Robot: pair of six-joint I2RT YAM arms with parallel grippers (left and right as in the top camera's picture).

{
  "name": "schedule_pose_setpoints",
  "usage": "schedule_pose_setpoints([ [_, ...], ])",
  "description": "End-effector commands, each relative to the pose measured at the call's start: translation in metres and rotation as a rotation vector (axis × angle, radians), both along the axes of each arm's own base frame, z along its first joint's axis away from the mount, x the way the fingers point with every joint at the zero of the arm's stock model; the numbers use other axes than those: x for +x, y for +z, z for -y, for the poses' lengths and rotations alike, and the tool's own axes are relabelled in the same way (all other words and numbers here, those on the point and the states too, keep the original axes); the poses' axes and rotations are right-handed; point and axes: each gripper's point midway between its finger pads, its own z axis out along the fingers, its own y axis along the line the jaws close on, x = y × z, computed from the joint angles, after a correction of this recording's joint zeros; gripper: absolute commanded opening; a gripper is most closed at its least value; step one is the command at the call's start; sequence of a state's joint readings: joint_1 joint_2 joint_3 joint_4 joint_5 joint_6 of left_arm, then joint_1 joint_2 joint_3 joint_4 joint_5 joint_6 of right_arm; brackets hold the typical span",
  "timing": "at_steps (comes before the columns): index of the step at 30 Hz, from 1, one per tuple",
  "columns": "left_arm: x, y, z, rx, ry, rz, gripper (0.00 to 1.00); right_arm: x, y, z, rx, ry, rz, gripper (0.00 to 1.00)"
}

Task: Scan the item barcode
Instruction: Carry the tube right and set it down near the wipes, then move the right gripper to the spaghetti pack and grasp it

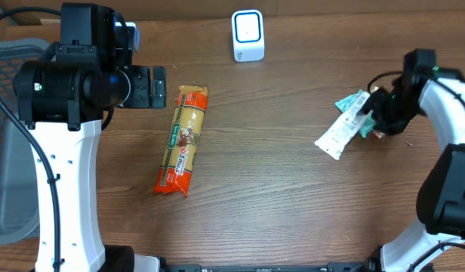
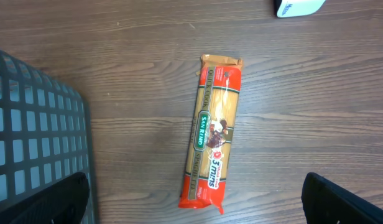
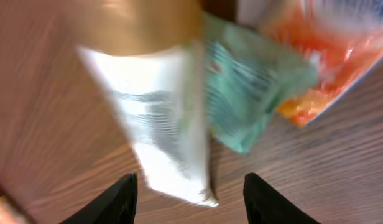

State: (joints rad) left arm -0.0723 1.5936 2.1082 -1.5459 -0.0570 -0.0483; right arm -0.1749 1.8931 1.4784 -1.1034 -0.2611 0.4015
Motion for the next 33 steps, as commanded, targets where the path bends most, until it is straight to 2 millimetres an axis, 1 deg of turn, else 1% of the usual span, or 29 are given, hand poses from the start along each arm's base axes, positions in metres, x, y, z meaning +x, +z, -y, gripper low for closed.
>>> schedule_pose_setpoints([
  [1,0.001,0.002,0.002,0.011,-0.022,0.006,1.0,0.023,0.063,-0.007,-0.036,0.097,0.168,0.56],
  [3,0.001,0.002,0.002,0.011,-0.022,0.006,1.0,0.027,0.083,-0.027,-0.002,0.171,0.221,0.59],
  [4,0.001,0.002,0.002,0.011,-0.022,0.006,1.0,0.029,0.09,-0.041,0.03,0.21,0.246,0.59],
  [6,0.001,0.002,0.002,0.011,-0.022,0.006,1.0,0.031,0.097,-0.067,0.094,0.261,0.275,0.61],
  [8,0.001,0.002,0.002,0.011,-0.022,0.006,1.0,0.033,0.097,-0.094,0.133,0.32,0.298,0.62],
  [11,0.001,0.002,0.002,0.011,-0.022,0.006,1.0,0.033,0.093,-0.129,0.143,0.402,0.326,0.67],
  [13,0.001,0.002,0.002,0.011,-0.022,0.006,1.0,0.032,0.09,-0.153,0.153,0.448,0.339,0.68],
  [15,0.001,0.002,0.002,0.011,-0.022,0.006,1.0,0.03,0.087,-0.18,0.169,0.487,0.354,0.69],
  [16,0.001,0.002,0.002,0.011,-0.022,0.006,1.0,0.03,0.085,-0.197,0.178,0.504,0.367,0.7],
  [17,0.001,0.002,0.002,0.011,-0.022,0.006,1.0,0.031,0.08,-0.222,0.197,0.533,0.393,0.7],
  [20,0.001,0.002,0.002,0.011,-0.022,0.006,1.0,0.029,0.067,-0.263,0.23,0.573,0.424,0.7],
  [22,0.001,0.002,0.002,0.011,-0.022,0.006,1.0,0.026,0.056,-0.286,0.254,0.577,0.419,0.7],
  [24,0.001,0.002,0.002,0.011,-0.022,0.006,1.0,0.02,0.042,-0.315,0.282,0.592,0.402,0.7],
  [27,0.001,0.002,0.002,0.011,-0.022,0.006,1.0,0.01,0.023,-0.353,0.306,0.66,0.412,0.7],
  [30,0.001,0.002,0.002,0.011,-0.022,0.006,1.0,0.002,0.003,-0.382,0.32,0.671,0.402,0.71],
  [33,0.001,0.002,0.002,0.011,-0.022,0.006,1.0,-0.002,-0.018,-0.397,0.314,0.651,0.379,0.71],
])
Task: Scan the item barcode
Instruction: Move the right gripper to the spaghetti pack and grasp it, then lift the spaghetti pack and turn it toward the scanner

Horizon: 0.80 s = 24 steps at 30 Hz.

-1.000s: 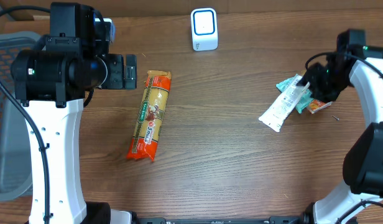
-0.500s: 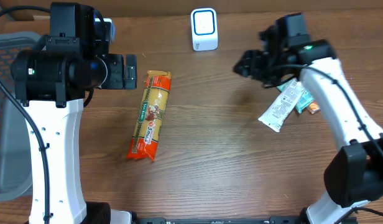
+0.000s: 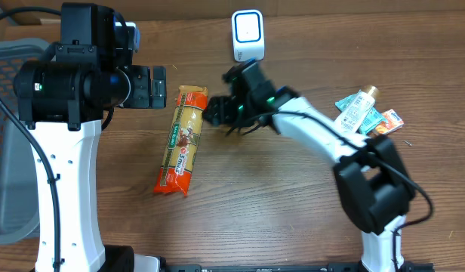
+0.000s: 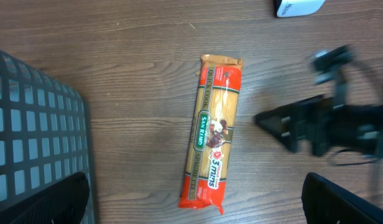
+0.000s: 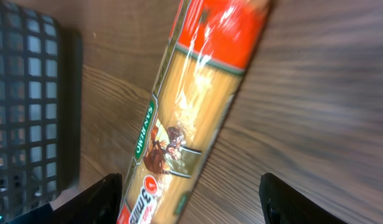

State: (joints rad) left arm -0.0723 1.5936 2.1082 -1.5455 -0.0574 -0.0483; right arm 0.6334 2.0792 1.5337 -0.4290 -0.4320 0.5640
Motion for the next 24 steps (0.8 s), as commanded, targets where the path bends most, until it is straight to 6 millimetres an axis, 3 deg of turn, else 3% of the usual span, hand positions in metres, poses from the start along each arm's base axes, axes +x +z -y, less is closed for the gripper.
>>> schedule_pose_setpoints([
  [1,0.001,0.001,0.002,0.011,-0.022,0.005,1.0,-0.004,-0.027,-0.008,-0.023,-0.05,-0.054,0.71],
  [11,0.001,0.001,0.002,0.011,-0.022,0.005,1.0,-0.019,-0.075,-0.041,-0.023,-0.005,-0.069,0.7],
  [16,0.001,0.001,0.002,0.011,-0.022,0.005,1.0,-0.022,-0.091,-0.047,-0.022,-0.007,-0.08,0.68],
  [21,0.001,0.001,0.002,0.011,-0.022,0.005,1.0,-0.013,-0.109,-0.036,-0.107,-0.067,-0.039,0.55],
  [24,0.001,0.001,0.002,0.011,-0.022,0.005,1.0,-0.021,-0.123,-0.039,-0.134,-0.059,-0.044,0.48],
])
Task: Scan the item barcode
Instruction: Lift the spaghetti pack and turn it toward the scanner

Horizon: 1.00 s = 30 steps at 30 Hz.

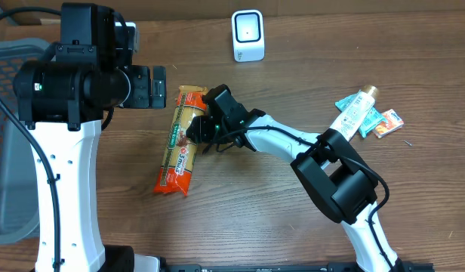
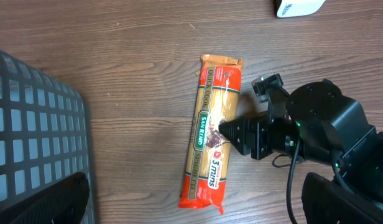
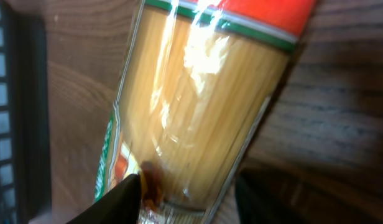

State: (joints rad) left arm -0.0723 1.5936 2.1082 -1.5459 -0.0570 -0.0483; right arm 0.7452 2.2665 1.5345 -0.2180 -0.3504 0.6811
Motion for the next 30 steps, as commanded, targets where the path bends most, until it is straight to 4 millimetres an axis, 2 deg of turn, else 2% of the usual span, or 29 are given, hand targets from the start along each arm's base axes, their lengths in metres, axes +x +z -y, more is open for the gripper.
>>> schedule_pose_setpoints([
  [1,0.001,0.002,0.002,0.011,-0.022,0.006,1.0,-0.01,-0.054,0.011,-0.124,-0.03,-0.029,0.44],
  [3,0.001,0.002,0.002,0.011,-0.022,0.006,1.0,-0.014,-0.059,0.009,-0.131,-0.023,-0.036,0.36],
  [4,0.001,0.002,0.002,0.011,-0.022,0.006,1.0,-0.014,-0.059,0.009,-0.132,-0.021,-0.037,0.28],
  [6,0.001,0.002,0.002,0.011,-0.022,0.006,1.0,-0.016,-0.06,0.01,-0.134,-0.019,-0.045,0.04],
  [10,0.001,0.002,0.002,0.011,-0.022,0.006,1.0,-0.018,-0.054,0.012,-0.112,-0.004,-0.089,0.04],
  [13,0.001,0.002,0.002,0.011,-0.022,0.006,1.0,-0.013,-0.033,0.023,-0.077,0.0,-0.158,0.04],
  [20,0.001,0.002,0.002,0.011,-0.022,0.006,1.0,0.005,0.047,0.091,-0.153,0.059,-0.085,0.04],
  [24,0.001,0.002,0.002,0.011,-0.022,0.006,1.0,0.0,0.086,0.142,-0.318,0.037,-0.029,0.04],
  [26,0.001,0.002,0.002,0.011,-0.022,0.006,1.0,-0.006,0.092,0.169,-0.448,0.009,-0.016,0.04],
  [30,0.001,0.002,0.002,0.011,-0.022,0.006,1.0,-0.024,0.085,0.214,-0.737,-0.039,-0.028,0.03],
])
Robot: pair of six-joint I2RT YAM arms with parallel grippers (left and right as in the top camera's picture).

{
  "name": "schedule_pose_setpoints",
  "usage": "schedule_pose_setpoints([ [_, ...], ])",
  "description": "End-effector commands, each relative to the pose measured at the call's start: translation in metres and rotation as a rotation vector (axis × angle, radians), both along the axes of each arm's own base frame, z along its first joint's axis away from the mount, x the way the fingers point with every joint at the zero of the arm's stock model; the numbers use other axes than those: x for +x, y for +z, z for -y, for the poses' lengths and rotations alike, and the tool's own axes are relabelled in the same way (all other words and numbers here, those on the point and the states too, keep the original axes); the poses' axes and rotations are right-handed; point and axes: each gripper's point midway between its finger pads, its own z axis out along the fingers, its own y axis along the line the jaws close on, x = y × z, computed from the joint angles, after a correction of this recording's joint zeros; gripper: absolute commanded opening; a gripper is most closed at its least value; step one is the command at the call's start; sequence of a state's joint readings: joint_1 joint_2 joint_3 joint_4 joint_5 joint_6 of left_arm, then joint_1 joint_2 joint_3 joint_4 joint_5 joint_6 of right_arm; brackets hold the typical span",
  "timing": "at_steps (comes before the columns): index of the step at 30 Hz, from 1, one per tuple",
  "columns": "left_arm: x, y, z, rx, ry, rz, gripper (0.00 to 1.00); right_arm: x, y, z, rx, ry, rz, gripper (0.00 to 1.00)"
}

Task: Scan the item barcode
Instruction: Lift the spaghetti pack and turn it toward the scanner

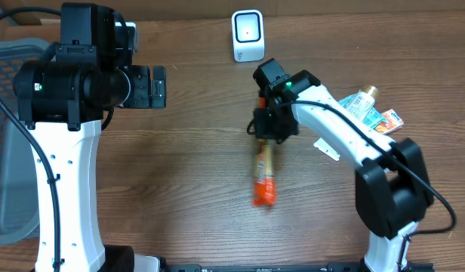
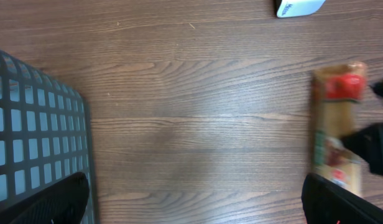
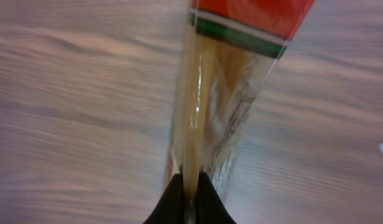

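A long spaghetti packet [image 1: 264, 175], orange ends and a clear middle, hangs blurred over the middle of the table. My right gripper [image 1: 270, 130] is shut on its upper part; in the right wrist view the packet [image 3: 232, 93] runs upward from my right gripper [image 3: 190, 198], whose black fingertips pinch it edge-on. The white barcode scanner [image 1: 247, 35] stands at the table's far edge, beyond the packet. At the left, my left gripper [image 1: 153, 87] hovers high and open with nothing in it. The left wrist view shows my left gripper [image 2: 198, 205] over bare wood and the packet [image 2: 337, 134] at its right edge.
A grey mesh basket [image 1: 10, 151] stands at the far left, its corner also showing as the basket [image 2: 36, 143] in the left wrist view. Tubes and small packets [image 1: 361, 106] lie at the right, with a white tube [image 1: 328, 149] partly under the right arm.
The right gripper was open around the packet lying left of centre. It is now shut on the packet, which is off the table and right of centre. The left arm has not moved.
The right gripper was at the far right by the tubes while the packet lay left of centre. Then it was open near the packet's far end, then down around the packet's middle. Now it holds the packet lifted in front of the scanner.
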State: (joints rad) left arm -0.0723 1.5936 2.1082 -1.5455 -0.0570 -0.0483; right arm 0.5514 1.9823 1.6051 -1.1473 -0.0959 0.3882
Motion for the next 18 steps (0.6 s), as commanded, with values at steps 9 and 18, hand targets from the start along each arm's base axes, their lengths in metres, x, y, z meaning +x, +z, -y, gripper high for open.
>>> schedule_pose_setpoints([
  [9,0.001,0.001,0.002,0.011,-0.022,0.005,1.0,-0.015,-0.028,-0.024,-0.261,0.186,0.099,0.04],
  [18,0.001,0.001,0.002,0.011,-0.022,0.005,1.0,-0.07,-0.018,-0.125,0.046,0.407,0.029,0.7],
])
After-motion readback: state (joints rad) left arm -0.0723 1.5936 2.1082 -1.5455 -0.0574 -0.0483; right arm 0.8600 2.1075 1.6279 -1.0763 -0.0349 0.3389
